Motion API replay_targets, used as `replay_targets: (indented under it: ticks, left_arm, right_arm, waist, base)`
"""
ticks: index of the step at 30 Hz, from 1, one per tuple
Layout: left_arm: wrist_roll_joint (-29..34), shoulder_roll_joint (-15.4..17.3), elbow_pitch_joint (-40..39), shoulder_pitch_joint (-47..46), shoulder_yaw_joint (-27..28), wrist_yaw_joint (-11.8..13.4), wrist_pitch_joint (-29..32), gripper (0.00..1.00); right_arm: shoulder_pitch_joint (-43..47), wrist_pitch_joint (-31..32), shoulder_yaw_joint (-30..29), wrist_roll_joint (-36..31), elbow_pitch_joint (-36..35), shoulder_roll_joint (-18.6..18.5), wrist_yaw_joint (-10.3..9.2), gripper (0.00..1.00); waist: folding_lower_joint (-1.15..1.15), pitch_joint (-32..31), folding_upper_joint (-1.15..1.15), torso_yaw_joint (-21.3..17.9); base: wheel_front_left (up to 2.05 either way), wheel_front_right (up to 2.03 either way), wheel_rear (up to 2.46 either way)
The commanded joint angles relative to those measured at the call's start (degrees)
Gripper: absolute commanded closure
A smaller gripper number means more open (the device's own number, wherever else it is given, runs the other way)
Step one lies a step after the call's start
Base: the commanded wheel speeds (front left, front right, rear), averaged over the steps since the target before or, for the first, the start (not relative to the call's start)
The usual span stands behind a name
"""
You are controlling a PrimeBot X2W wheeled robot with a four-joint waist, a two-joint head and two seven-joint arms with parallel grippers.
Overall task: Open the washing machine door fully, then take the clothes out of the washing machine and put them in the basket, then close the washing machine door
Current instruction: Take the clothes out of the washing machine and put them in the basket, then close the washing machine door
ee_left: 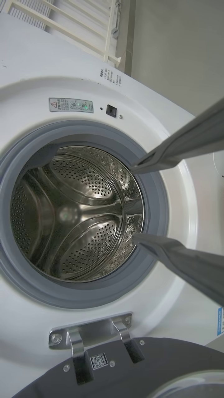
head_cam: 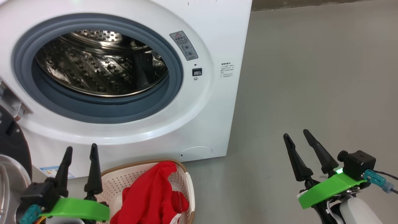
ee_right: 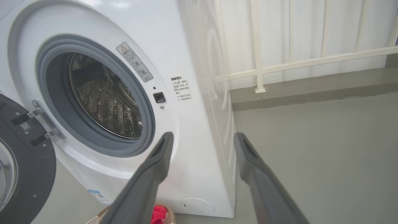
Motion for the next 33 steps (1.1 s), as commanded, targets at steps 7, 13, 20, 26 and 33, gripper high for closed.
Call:
replay_targets:
  ticks: [7,13,20,26,33]
  left_arm:
    - [-0.47,2.02,-5.3,1.08,2.7,1.08,0.11,0.0]
    - [-0.48,2.51,-5.92,1.65,2.78,1.38,0.12,0.0]
    - [-0.64,2.64,-5.84,1.85,2.67,1.49,0.07,0.0]
    - [-0.82,2.66,-5.42,1.85,2.41,1.43,0.03,0.0]
    - [-1.02,2.7,-4.84,1.85,2.24,1.43,-0.04,0.0]
  right_arm:
    - [-0.17,-0.27,0.76,0.57,-1.79,-0.8,0.09,0.0]
    - [-0.25,-0.27,1.02,0.57,-1.76,-0.94,0.09,0.0]
    - [-0.32,-0.27,1.21,0.62,-1.75,-1.12,0.09,0.0]
    - [-0.29,-0.27,1.3,0.56,-1.71,-1.24,0.09,0.0]
    - [-0.31,-0.27,1.52,0.63,-1.55,-1.39,0.09,0.0]
  waist:
    - [0.0,0.08,0.0,0.02]
    - [0.0,-0.06,0.0,-0.02]
    - [0.0,-0.06,0.0,-0.09]
    - [0.0,-0.18,0.0,-0.08]
    - [0.0,-0.33,0.0,-0.12]
  base:
    - [0.0,0.0,0.0]
    - [0.0,0.0,0.0]
    - [0.0,0.0,0.0]
    - [0.0,0.0,0.0]
    - [0.0,0.0,0.0]
